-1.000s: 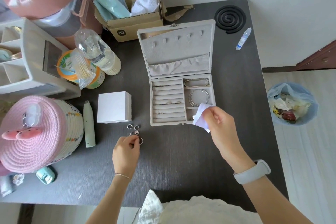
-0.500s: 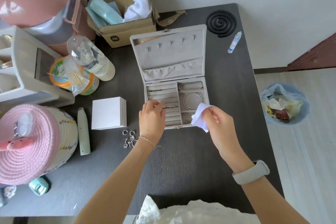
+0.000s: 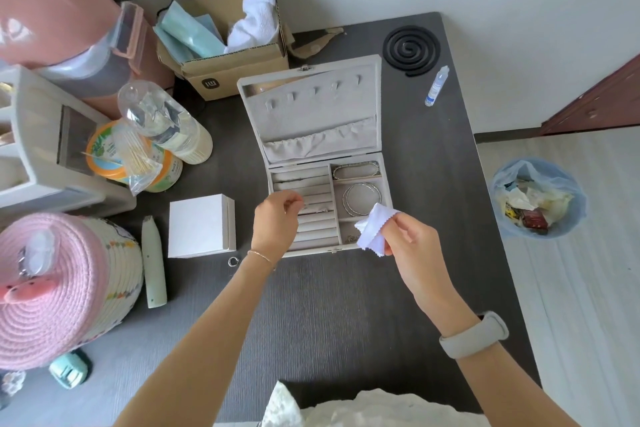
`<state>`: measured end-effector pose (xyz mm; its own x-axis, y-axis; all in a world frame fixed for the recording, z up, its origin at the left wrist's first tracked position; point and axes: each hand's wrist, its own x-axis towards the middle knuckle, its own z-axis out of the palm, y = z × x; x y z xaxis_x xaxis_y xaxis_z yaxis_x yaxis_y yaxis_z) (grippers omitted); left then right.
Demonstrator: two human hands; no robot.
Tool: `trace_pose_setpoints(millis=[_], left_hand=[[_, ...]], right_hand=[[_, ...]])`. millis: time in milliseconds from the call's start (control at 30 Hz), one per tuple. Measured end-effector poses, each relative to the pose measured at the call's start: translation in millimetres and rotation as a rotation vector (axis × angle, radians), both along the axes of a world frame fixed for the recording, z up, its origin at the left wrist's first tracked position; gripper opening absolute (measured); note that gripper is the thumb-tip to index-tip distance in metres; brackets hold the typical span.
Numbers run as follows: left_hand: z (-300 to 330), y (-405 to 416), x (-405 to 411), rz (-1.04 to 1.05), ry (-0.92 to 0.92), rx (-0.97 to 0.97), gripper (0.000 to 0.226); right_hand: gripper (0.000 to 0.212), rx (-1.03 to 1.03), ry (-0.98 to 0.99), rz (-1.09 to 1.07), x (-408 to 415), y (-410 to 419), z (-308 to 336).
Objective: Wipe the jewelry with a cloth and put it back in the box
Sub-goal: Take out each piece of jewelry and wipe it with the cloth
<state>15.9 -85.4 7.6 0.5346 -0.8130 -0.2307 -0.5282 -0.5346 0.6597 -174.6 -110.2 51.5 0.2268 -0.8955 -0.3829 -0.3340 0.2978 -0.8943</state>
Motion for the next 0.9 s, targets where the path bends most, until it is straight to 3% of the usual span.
trace_pose_setpoints(millis=[133,300,433,567,733,900], left_hand=[[43.6,8.8,-18.8,0.061,0.33,-0.143,0.015],[75.2,24.3,-51.6,0.019,0.597,-0.143,0.014],[75.3,30.0,-57.6,0.13,0.735,-0.155,0.008],[79.4,32.2,-59.4,0.15,0.789,-0.193,0.01],[83.4,34.7,-57.3,0.064,0.79,-0.14,0.008],[86.0,36.0,-59.4,0.032,0.732,-0.136,0.014]], right_hand=[[0.03,-0.06,0.013,0.072,2.3,-3.4,0.8],[0.026,-0.203,-0.02,0.196,9.4,-1.2,8.5],[0.009,-0.21,-0.044,0.29,10.4,1.2,13.3],[0.022,-0.139,-0.046,0.313,8.7,3.5,16.5],[0.028,0.098,-0.211,0.158,8.5,5.9,20.7],[0.027,0.065,-0.237,0.16,10.4,7.6,20.2]])
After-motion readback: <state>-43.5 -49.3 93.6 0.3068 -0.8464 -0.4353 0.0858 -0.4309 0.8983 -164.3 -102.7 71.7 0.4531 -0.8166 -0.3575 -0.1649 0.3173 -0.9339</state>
